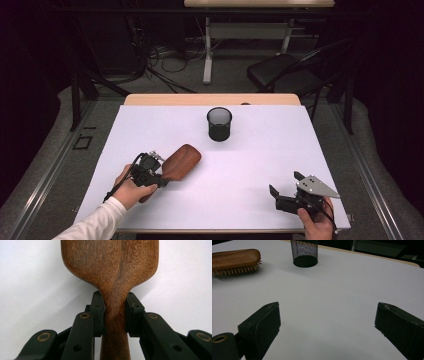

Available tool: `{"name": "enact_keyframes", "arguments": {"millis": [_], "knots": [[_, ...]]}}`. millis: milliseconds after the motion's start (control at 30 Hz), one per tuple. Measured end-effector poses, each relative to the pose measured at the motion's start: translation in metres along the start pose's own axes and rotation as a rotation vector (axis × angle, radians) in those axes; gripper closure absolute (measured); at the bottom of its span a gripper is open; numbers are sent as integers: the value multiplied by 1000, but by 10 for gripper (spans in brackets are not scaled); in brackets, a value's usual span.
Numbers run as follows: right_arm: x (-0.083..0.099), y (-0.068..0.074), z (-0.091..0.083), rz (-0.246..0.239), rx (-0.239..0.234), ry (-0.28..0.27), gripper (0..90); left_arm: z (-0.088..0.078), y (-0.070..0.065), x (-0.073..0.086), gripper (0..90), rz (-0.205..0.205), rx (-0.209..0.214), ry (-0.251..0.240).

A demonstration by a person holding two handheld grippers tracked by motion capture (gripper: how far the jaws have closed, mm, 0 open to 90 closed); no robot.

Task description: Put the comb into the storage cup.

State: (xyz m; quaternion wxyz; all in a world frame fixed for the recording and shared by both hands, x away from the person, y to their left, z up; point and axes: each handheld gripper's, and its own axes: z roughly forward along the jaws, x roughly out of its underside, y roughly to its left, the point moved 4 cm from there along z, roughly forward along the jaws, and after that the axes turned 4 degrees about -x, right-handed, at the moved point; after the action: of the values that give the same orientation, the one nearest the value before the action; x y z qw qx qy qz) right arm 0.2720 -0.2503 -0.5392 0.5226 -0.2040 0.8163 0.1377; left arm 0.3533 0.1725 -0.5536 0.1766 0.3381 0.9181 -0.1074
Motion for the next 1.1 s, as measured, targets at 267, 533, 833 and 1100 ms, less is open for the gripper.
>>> {"name": "enact_keyframes", "arguments": {"millis": [267,533,833,1100], "knots": [[0,1,1,-3,-4,3,62,-7,0,-3,727,-23,30,-81],[0,2,2,-3,-5,5,62,-17,1,-11,727,-50,49,-202],[0,1,2,-1,-5,4,62,-30,3,-14,727,-84,16,-299],[0,2,2,-3,-6,5,62,-40,6,-19,727,-91,6,-393]]}}
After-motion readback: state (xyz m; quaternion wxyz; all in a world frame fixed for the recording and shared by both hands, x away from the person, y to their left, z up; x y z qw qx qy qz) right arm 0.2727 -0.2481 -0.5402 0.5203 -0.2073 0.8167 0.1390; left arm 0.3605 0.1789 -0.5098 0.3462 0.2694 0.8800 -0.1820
